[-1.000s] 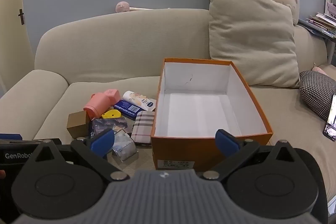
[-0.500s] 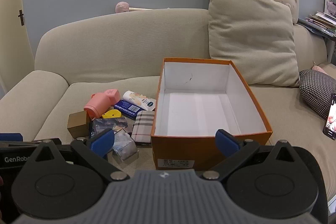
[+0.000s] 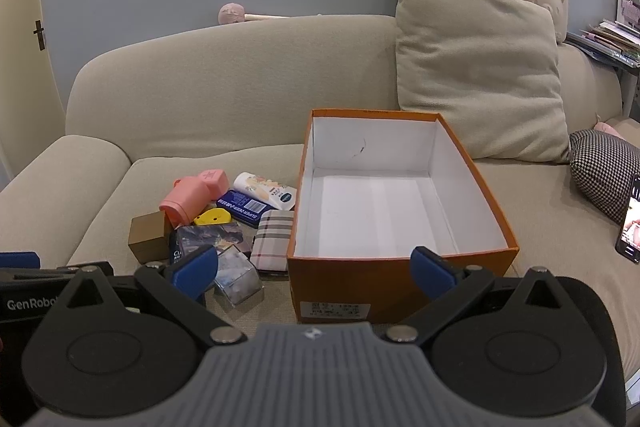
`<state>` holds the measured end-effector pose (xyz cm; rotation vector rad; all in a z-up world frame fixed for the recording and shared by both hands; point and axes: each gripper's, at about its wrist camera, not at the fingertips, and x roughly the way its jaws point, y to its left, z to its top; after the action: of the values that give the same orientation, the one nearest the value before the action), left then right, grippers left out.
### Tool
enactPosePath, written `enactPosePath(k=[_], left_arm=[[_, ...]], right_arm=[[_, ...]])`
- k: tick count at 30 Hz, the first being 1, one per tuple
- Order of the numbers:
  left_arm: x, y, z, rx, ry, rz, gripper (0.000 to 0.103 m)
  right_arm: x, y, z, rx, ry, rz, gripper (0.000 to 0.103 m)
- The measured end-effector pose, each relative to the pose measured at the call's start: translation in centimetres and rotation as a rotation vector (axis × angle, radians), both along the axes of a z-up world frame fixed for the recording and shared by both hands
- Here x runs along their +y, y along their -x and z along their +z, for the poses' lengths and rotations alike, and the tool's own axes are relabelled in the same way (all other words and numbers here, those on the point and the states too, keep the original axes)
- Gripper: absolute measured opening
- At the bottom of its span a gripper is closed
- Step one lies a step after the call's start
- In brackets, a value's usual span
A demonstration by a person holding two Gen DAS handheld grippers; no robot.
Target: Organize rigid objects
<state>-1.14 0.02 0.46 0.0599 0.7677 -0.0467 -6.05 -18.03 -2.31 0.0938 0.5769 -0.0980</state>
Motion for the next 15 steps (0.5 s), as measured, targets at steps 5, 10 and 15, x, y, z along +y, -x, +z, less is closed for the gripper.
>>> enactPosePath(k=[5,10,15], left_arm=[[0.11,-0.05,0.03,0.002,-0.002,-0.004,0.101],[0.13,-0.04,0.08,0.005,-0.001,-0.003,0.101],[-0.02,-0.04,0.09,0.005,-0.005,-0.001,0.101]], right_arm=[[0.04,-0.01,-0.06,-0.001,0.0,0.0,0.102],[0.04,-0.02,-0.06,0.0,-0.003,0.0,0.102],[0.06,-0.02,-0.07,-0.001,-0.004,0.0,0.102]])
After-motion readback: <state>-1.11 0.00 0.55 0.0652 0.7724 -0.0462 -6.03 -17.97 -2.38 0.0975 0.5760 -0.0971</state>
